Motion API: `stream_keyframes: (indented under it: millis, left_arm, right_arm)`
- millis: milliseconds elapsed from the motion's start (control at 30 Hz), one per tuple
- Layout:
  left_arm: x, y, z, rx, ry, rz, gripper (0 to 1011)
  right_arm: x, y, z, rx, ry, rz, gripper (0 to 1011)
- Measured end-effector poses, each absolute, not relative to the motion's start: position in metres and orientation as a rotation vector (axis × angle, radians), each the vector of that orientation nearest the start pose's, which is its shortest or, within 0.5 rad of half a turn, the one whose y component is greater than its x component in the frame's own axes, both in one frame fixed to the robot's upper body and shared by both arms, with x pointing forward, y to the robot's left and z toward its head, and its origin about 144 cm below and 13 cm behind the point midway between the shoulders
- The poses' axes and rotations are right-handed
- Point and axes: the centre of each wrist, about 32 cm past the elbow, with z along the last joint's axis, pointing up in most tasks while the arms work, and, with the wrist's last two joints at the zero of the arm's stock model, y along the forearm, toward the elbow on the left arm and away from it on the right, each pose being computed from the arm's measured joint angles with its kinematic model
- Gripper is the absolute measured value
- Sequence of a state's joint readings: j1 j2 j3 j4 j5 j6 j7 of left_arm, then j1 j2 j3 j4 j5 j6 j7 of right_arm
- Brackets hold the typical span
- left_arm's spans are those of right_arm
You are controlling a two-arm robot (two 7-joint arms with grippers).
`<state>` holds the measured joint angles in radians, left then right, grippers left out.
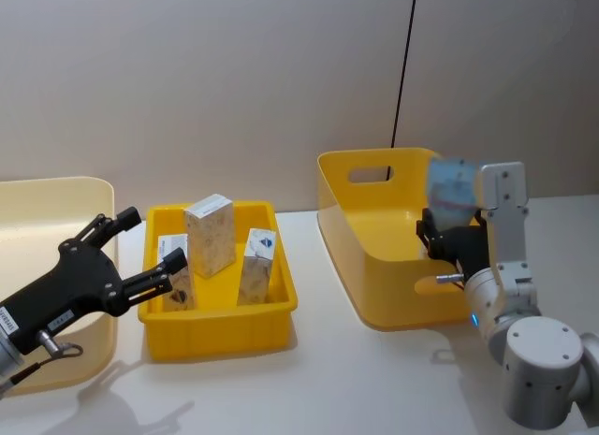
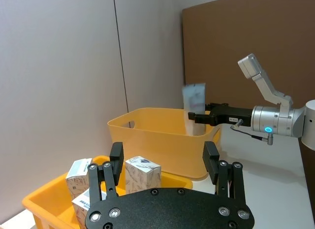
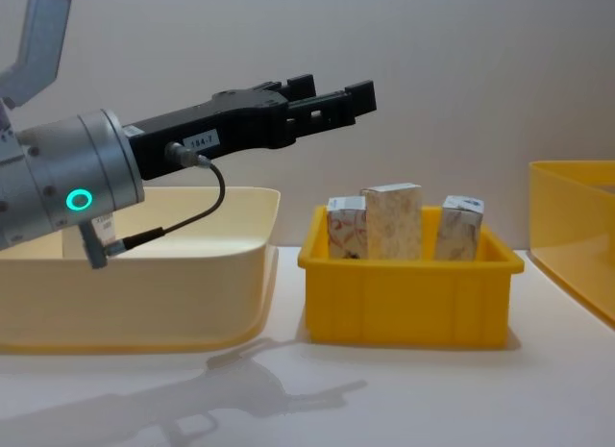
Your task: Bimanual collaborative sorting of washing and personal care products
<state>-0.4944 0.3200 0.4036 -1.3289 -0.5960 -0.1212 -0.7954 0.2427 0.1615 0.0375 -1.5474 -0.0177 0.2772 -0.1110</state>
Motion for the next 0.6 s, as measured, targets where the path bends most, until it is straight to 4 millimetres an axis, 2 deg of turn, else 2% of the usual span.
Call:
stream_keyframes:
  millis: [300, 600]
  left_arm:
    - [0.5751, 0.2273, 1.2329, -0.241, -0.138, 0.480, 1004]
    - [0.5751, 0.2273, 1.2329, -0.241, -0.138, 0.480, 1004]
  right_arm:
    - [0.5223, -0.2877, 1.2248, -0.173, -0.086, -1.757, 996]
    - [0.5226, -0.2865, 1.2241, -0.177, -0.078, -1.754, 1001]
